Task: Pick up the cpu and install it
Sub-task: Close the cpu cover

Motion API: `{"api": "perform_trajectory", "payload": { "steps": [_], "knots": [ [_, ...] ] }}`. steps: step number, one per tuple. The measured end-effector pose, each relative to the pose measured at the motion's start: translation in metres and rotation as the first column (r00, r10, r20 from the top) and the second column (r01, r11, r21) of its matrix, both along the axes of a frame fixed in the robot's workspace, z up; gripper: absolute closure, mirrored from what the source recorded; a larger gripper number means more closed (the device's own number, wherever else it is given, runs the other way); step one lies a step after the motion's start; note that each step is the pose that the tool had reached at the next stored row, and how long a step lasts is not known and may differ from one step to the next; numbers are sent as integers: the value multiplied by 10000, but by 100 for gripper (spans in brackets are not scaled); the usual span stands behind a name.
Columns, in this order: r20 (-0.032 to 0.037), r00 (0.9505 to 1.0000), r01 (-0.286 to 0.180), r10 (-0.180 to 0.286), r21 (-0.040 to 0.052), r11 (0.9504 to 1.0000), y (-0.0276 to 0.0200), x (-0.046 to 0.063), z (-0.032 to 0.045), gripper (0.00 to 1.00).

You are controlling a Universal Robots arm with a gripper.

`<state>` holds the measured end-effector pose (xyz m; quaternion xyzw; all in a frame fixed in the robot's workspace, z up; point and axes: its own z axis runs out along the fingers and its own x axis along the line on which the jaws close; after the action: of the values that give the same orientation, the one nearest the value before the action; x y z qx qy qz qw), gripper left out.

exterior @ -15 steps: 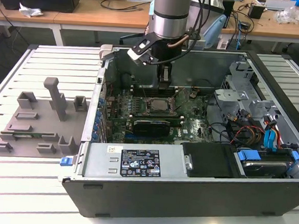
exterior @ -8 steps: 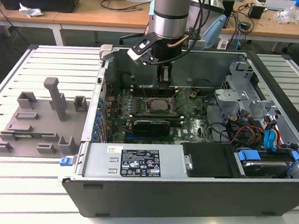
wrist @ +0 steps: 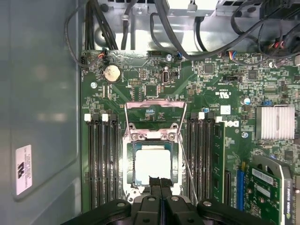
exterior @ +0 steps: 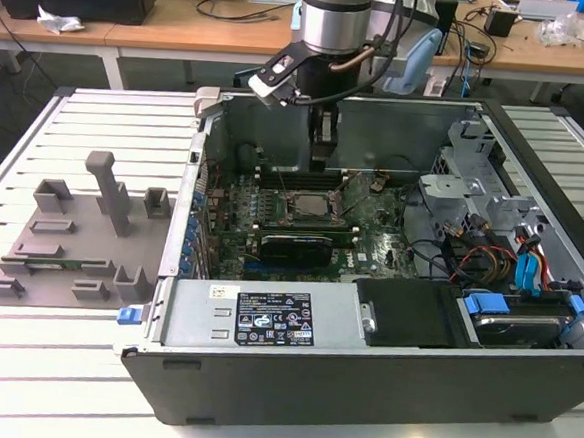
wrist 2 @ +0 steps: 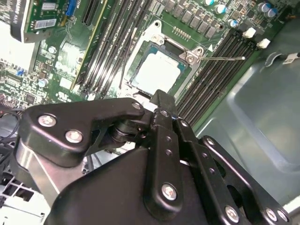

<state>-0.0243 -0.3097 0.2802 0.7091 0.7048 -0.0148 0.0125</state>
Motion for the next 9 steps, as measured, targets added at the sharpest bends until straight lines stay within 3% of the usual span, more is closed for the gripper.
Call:
{"api": "perform_trajectory", "payload": {
  "steps": [5, 7, 9],
  "knots": [
    [0, 10000, 0, 0, -7, 10000, 0, 7, 17, 89],
    [1, 10000, -2, 2, -6, 10000, 0, 138, 17, 89],
    [1, 10000, 0, 0, -6, 10000, 1, 349, 16, 89]
  ]
}}
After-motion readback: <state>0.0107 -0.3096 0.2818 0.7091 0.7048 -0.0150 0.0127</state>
